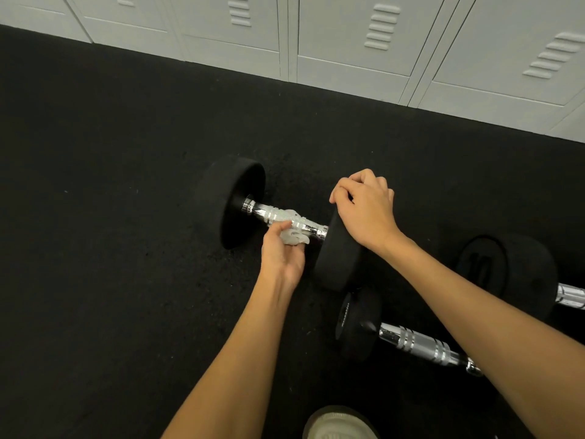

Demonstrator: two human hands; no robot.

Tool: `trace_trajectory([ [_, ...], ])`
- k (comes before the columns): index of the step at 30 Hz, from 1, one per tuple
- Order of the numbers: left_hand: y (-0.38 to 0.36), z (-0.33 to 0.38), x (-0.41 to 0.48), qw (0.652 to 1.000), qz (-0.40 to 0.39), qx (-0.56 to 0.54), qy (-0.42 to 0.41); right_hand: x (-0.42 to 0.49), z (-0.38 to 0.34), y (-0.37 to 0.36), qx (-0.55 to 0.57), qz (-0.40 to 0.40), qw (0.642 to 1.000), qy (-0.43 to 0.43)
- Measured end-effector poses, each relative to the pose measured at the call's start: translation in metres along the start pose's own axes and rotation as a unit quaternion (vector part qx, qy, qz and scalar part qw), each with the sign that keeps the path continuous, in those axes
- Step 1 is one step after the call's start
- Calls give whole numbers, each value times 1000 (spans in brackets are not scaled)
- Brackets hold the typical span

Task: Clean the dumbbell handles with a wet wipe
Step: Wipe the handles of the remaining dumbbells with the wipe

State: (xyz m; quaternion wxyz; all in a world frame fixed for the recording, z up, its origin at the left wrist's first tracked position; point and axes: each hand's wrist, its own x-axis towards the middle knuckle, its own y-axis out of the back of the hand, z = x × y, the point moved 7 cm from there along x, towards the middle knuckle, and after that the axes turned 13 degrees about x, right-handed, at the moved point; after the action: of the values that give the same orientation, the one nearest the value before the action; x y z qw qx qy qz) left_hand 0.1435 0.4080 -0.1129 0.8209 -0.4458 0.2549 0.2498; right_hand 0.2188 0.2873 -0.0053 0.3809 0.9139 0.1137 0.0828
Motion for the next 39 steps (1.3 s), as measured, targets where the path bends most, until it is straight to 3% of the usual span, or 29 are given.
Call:
trace_trajectory([
  [3,16,-5,-9,999,27,39,-4,0,0,0,0,2,1000,2],
  [7,23,-3,-14,1000,14,15,-3,-1,-1,0,-4,9,1000,7],
  [12,5,0,-6,988,-58,-138,23,-1,1,-1,-13,9,1000,5],
  [15,3,-1,-4,988,-63,-141,19,0,1,0,-13,9,1000,4],
  [21,8,4,-9,999,-25,37,13,-2,1,0,-8,11,1000,4],
  [28,18,13,-34,996,13,83,19,-3,-1,1,-2,2,1000,3],
  [32,14,32,-53,981,15,191,-3,-3,-1,1,1,2,1000,1],
  [34,14,44,-59,953,39,298,-38,-3,-1,1,0,5,1000,2],
  [35,12,52,-61,923,52,374,-77,-4,-1,1,-1,7,1000,2],
  [37,0,70,-64,809,84,549,-190,-4,-2,1,0,11,1000,3],
  [39,-23,83,-67,658,86,686,-300,-4,-2,1,-1,10,1000,3],
])
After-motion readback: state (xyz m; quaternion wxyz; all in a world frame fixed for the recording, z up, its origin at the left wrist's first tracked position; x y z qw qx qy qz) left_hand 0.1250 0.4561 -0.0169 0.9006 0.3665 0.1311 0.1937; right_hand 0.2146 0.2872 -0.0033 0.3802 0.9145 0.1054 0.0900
